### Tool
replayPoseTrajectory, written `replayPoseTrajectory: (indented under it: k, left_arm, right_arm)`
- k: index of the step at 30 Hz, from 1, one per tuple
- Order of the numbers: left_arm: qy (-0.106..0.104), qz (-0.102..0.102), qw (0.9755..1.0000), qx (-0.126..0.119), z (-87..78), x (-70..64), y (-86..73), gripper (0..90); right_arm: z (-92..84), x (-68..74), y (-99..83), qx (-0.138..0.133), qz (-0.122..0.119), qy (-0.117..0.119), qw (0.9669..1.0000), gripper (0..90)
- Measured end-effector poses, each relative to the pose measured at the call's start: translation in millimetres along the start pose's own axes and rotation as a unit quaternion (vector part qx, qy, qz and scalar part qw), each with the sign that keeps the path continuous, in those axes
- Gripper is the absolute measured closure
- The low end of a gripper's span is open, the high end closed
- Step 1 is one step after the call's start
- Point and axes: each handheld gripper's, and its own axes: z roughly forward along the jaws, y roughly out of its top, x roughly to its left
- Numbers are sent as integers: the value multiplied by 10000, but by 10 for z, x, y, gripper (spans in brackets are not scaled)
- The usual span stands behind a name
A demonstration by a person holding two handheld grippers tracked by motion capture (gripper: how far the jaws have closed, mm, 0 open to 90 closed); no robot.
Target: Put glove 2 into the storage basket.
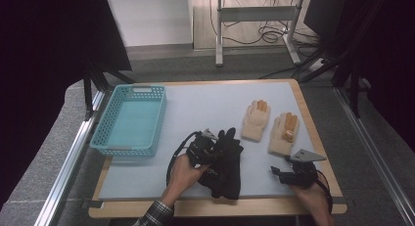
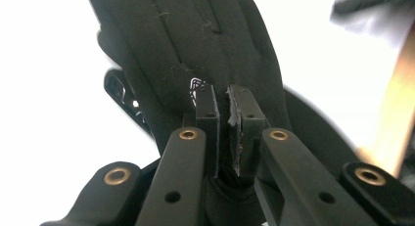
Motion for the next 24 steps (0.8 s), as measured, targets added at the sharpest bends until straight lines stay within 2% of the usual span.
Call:
replayPoseTrajectory:
  k: [1, 2, 5, 7, 8, 11, 13, 15, 17, 19, 23, 24]
  left_arm:
    - [-3, -190, 9997, -131, -45, -24, -2, 845]
    - [83, -387, 9990, -209, -73, -56, -10, 843]
    - [345, -728, 9964, -254, -49, -163, -68, 839]
    - [257, -1032, 9937, -341, 14, -204, -116, 835]
    - [205, -1097, 9931, -371, 56, -231, -133, 832]
    - [258, -971, 9942, -384, 167, -286, -137, 771]
    - [313, -886, 9948, -388, 167, -272, -131, 580]
    - [482, -731, 9951, -461, 98, -261, -146, 465]
    - [585, -558, 9950, -582, 12, -239, -178, 400]
    - [775, -390, 9945, -589, -55, -214, -219, 357]
    - [1068, -75, 9923, -624, -125, -97, -345, 312]
    - [1207, -12, 9911, -567, -135, -60, -383, 300]
  right_arm:
    - [1, 1, 0, -3, 5, 5, 10000, 266]
    - [0, 2, 0, 0, 14, 6, 10000, 266]
    - [0, 1, -1, -2, 1, 5, 10000, 267]
    - [1, 1, 0, -3, 1, 3, 10000, 267]
    - [1, 1, -1, -4, 2, 2, 10000, 267]
    - [1, 0, -1, -5, 2, 4, 10000, 267]
    - [0, 1, -1, -5, 12, 7, 10000, 266]
    - [0, 0, -1, -3, 8, 7, 10000, 266]
    - [-1, 1, 0, 2, 7, -1, 10000, 266]
    - [0, 2, 0, -2, 1, -4, 10000, 266]
    - [-4, 6, 4, 14, -1, -2, 10000, 274]
    - [-7, 9, 6, 16, 2, -5, 10000, 289]
